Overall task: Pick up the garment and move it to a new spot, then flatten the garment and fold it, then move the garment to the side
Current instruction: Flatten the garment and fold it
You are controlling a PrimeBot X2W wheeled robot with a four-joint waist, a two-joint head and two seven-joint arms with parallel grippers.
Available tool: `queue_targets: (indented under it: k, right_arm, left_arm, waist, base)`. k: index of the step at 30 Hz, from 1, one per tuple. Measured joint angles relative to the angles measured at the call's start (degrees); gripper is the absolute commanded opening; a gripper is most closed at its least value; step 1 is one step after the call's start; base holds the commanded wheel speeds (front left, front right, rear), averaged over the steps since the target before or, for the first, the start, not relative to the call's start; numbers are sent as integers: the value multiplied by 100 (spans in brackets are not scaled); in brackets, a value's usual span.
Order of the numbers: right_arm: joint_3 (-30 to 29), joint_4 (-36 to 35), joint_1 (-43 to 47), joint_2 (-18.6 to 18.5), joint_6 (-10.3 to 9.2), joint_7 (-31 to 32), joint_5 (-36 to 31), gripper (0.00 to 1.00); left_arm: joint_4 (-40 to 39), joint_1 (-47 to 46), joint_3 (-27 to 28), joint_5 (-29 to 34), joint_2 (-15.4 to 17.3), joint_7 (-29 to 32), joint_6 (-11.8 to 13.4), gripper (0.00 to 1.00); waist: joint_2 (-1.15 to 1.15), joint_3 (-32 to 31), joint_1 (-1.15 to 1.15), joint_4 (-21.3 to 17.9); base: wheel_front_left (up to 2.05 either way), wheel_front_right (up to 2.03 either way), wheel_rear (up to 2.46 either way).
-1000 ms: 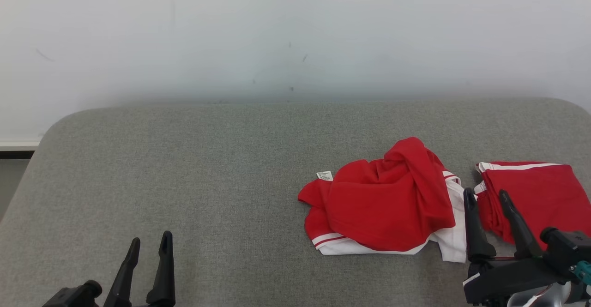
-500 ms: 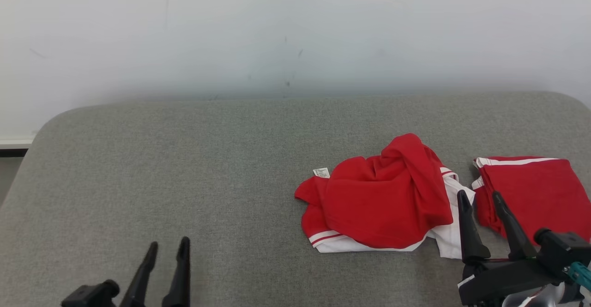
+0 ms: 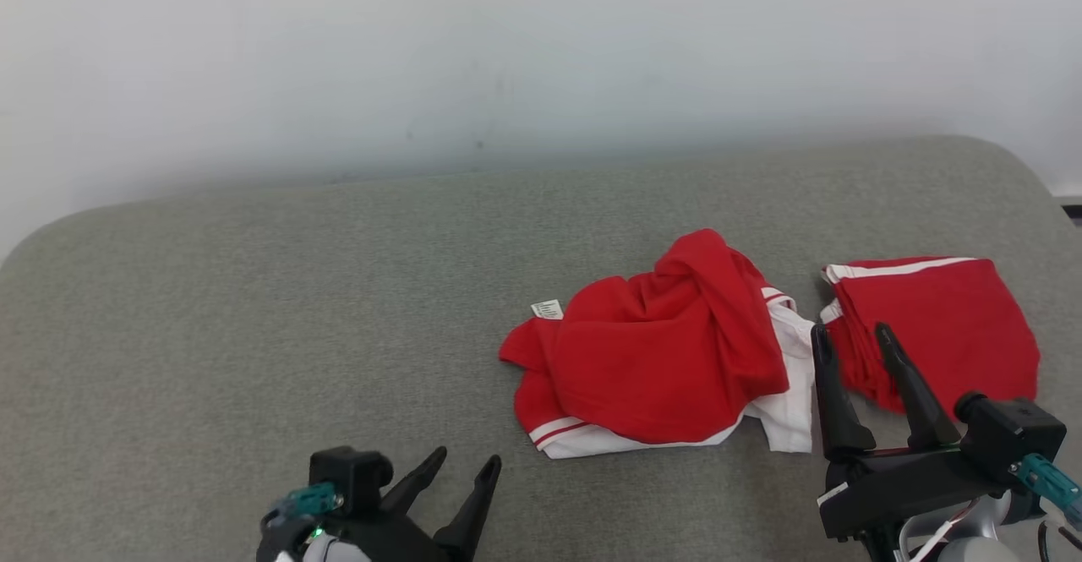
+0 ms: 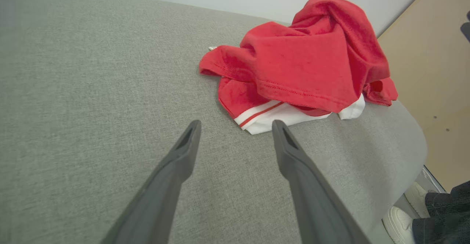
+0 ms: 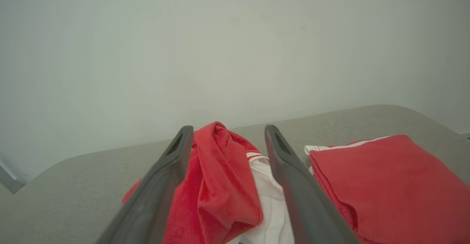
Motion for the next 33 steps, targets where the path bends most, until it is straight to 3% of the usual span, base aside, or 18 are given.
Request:
queue_targets:
  k: [8,18,33]
  right_arm:
    - [21,13,-10,-2,44,0,-1,100]
    - [29,9,-74,-12,78,-1,-2,100]
    - [-10,40,-123,-45,90,-54,-2,100]
  left_arm:
    - [856,-693,-210,31,-464,664,-42,100]
    - [1711,-1117,-182,130,-621,995,220,100]
    - [2404,-1438,-137,103,-831,1007,271,100]
  waist:
    - [0,125,0,-401]
    - [0,302,0,-761]
    - [0,413,0,-891]
  base:
    - [0,0,0]
    - [0,0,0]
    - [0,0,0]
